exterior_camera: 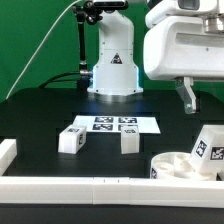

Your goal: Assemble stool

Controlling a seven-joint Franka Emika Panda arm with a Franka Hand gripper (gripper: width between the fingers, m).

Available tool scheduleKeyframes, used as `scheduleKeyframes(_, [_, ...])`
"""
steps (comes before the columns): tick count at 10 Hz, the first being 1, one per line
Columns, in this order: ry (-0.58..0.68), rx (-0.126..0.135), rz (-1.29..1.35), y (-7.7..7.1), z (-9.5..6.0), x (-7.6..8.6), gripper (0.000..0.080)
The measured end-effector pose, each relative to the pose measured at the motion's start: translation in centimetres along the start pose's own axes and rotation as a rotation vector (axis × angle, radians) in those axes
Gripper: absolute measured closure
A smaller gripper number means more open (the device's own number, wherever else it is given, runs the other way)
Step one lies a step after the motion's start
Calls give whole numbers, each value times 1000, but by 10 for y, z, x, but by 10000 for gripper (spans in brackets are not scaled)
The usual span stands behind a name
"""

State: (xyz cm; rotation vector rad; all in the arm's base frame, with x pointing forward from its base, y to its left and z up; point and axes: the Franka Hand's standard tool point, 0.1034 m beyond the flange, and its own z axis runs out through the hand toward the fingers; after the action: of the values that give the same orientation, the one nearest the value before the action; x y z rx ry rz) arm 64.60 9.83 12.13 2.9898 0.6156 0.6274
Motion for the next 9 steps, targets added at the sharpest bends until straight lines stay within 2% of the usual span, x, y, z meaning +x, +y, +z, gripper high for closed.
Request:
scheduleKeyframes(1, [-18,3,-7,2,0,-1,151])
scheduleKeyframes(2, [-75,16,-4,3,-1,-2,151])
scheduleKeyframes(5, [-280,63,10,-7,-2,-7,151])
scheduleKeyframes(6, [-294,70,-18,-8,1,-5,151])
scheduleKeyframes(9, [-274,71,-52,-8,3,-5,151])
